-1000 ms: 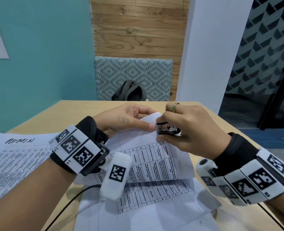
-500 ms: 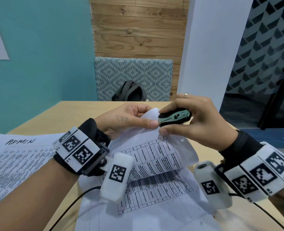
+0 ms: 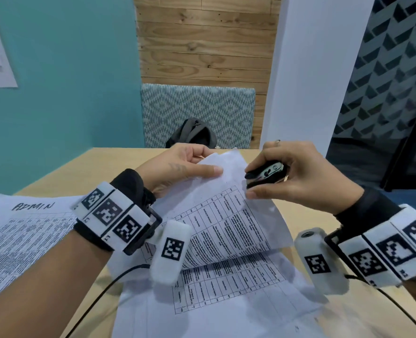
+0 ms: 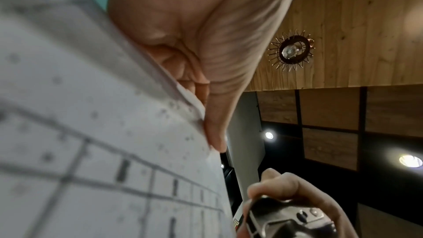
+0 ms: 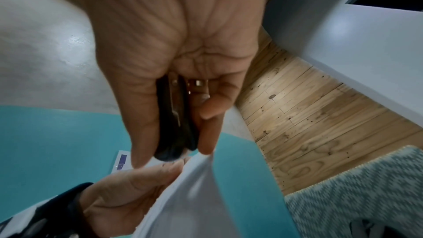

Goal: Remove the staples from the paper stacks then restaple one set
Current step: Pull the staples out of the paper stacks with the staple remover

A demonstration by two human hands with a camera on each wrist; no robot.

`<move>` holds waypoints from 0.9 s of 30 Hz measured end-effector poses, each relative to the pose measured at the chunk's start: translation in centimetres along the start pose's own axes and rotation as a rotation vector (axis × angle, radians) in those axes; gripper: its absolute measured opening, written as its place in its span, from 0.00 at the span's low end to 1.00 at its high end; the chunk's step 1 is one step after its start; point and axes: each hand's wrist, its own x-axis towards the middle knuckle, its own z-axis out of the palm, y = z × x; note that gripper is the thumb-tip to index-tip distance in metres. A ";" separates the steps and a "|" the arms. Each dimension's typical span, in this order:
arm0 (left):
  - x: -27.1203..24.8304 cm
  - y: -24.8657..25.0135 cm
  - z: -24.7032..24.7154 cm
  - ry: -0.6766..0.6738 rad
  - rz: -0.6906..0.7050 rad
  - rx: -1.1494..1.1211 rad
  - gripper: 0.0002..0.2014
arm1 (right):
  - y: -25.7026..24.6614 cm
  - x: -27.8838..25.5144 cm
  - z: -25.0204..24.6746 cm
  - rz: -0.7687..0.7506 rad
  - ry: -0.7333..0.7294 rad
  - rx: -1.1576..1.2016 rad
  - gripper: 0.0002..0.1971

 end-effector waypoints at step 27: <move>-1.5 2.5 0.2 0.003 0.123 0.370 0.19 | 0.2 -0.3 -0.9 0.319 -0.300 0.411 0.19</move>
